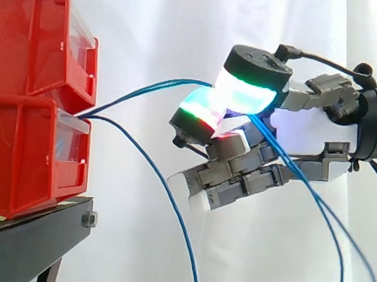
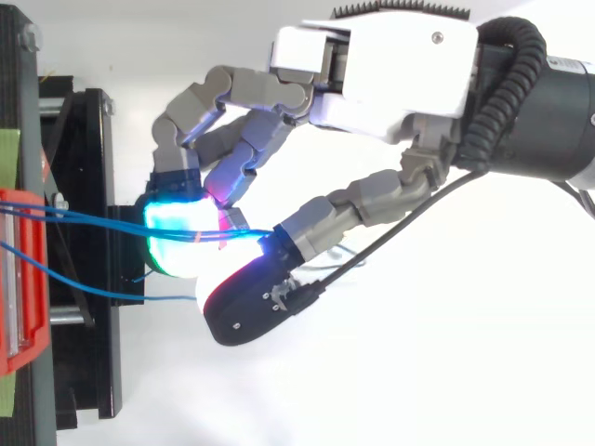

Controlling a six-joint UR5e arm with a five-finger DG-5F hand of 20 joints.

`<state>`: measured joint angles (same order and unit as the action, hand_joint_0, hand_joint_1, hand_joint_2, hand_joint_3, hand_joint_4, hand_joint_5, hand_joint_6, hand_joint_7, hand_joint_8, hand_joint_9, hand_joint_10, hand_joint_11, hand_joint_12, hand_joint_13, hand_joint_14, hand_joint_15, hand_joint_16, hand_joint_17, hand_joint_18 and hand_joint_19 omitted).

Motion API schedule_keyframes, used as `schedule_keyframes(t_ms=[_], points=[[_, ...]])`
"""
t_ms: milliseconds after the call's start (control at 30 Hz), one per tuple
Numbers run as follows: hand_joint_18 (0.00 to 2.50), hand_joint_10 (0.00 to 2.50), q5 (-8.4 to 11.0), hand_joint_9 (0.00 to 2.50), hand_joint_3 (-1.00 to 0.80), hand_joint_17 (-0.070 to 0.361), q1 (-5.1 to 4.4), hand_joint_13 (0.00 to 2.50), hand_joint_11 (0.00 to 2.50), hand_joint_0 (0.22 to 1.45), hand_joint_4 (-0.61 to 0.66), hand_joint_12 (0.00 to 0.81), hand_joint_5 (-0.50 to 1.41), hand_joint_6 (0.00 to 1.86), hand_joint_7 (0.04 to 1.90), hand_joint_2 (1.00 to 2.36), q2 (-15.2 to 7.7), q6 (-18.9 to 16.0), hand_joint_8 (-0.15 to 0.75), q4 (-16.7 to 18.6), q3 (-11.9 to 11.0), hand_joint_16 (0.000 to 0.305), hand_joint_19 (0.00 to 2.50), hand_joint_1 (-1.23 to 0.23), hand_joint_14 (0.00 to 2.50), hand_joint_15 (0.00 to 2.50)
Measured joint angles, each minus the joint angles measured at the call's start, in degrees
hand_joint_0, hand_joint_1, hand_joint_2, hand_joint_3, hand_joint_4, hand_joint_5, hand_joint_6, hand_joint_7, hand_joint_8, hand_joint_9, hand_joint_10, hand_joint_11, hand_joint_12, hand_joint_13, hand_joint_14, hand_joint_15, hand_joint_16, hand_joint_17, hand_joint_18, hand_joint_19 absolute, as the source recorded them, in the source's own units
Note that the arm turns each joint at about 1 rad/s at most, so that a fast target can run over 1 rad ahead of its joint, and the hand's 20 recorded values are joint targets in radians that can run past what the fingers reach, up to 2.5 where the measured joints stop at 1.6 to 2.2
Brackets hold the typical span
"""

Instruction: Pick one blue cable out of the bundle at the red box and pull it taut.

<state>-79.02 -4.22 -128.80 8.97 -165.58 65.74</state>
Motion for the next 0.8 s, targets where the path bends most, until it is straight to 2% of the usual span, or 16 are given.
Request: schedule_keyframes(t_ms=[133,233,300,367,633,800], points=[[0.50,0.01,0.00,1.04,-0.50,0.135,0.00,0.58,1.29,0.49,0.18,0.392,-0.16,0.90,1.01,1.00,-0.01,0.00,0.362,-0.01,0.00,0.060,0.29,-0.68,0.01,0.32],[0.49,0.01,0.00,1.05,-0.50,0.135,0.00,0.58,1.28,0.49,0.18,0.389,-0.16,0.90,1.02,1.00,-0.02,0.00,0.362,-0.03,-0.01,0.060,0.30,-0.59,0.01,0.33],[0.47,0.01,0.00,1.05,-0.50,0.130,0.00,0.57,1.28,0.53,0.17,0.378,-0.16,0.90,1.04,1.00,-0.01,0.00,0.348,-0.04,-0.01,0.058,0.30,-0.58,0.01,0.33],[0.46,0.01,0.00,1.04,-0.50,0.123,0.00,0.56,1.29,0.59,0.17,0.366,-0.16,0.90,1.07,1.00,-0.02,0.00,0.333,-0.01,-0.01,0.055,0.32,-0.61,0.01,0.33],[0.49,0.01,0.00,1.07,-0.29,0.121,0.00,0.61,1.33,0.62,0.16,0.366,-0.15,0.91,1.07,1.01,-0.02,0.00,0.334,0.08,-0.02,0.054,0.31,-0.72,0.01,0.34],[0.52,0.01,0.00,1.07,-0.32,0.121,0.00,0.61,1.33,0.67,0.13,0.365,-0.15,0.91,1.10,1.01,-0.02,0.00,0.332,0.08,-0.02,0.054,0.28,-0.84,0.01,0.33]])
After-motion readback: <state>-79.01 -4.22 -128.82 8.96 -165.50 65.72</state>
